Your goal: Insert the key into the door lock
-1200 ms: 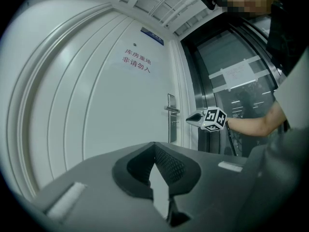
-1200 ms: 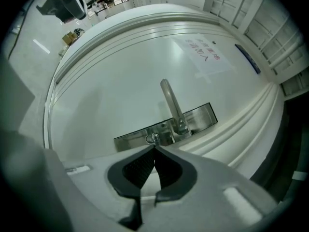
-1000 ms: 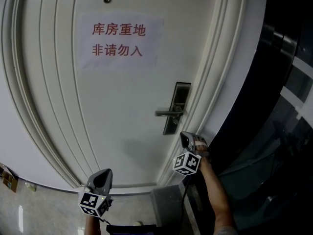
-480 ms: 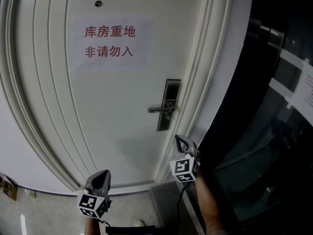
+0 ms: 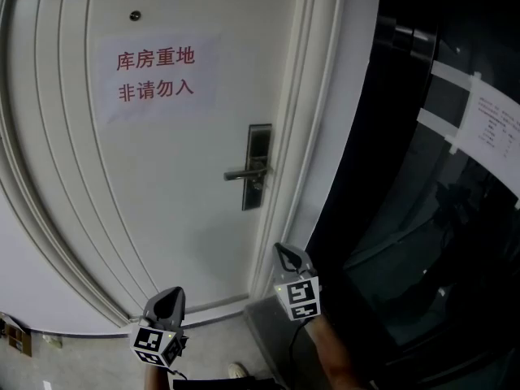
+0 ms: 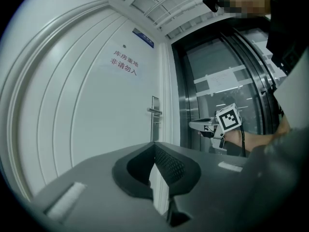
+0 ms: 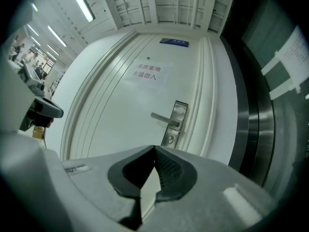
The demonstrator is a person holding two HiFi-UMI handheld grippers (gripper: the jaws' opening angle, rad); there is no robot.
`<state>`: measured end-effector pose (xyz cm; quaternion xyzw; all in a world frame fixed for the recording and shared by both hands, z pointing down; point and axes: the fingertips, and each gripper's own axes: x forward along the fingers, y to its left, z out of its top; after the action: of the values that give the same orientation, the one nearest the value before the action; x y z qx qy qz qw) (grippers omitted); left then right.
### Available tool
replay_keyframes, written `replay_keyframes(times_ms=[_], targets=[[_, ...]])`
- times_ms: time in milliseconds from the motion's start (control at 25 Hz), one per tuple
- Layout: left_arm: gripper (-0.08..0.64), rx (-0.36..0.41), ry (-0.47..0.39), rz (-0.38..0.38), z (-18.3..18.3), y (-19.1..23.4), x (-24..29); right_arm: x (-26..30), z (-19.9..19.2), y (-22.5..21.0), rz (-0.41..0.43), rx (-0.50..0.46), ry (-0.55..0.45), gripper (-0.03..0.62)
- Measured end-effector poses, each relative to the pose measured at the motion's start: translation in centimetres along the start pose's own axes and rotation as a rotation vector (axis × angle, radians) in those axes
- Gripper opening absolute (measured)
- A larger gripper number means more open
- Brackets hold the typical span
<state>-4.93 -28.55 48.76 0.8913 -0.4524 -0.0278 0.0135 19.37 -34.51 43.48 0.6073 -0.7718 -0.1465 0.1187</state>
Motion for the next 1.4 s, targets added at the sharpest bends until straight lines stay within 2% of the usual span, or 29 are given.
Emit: replay_keyframes(times_ms=[440, 800, 1400], targets=[[0.003, 0.005, 0.012, -0.085, -0.3, -3.1, -0.9, -6.8, -1.9, 1.9, -0.041, 0.225, -0.002, 0.002], [0.003, 0.009, 0.017, -0.116, -0.5, -4.5, -2.3, -11.6, -3.0, 3.5, -0.075, 0.293, 0.010, 0.002], [0.003, -0.001, 0.004, -0.102, -0.4, -4.7, -5.9, -17.6, -4.0, 7.1, -0.089, 0.353, 0.041, 0.002]])
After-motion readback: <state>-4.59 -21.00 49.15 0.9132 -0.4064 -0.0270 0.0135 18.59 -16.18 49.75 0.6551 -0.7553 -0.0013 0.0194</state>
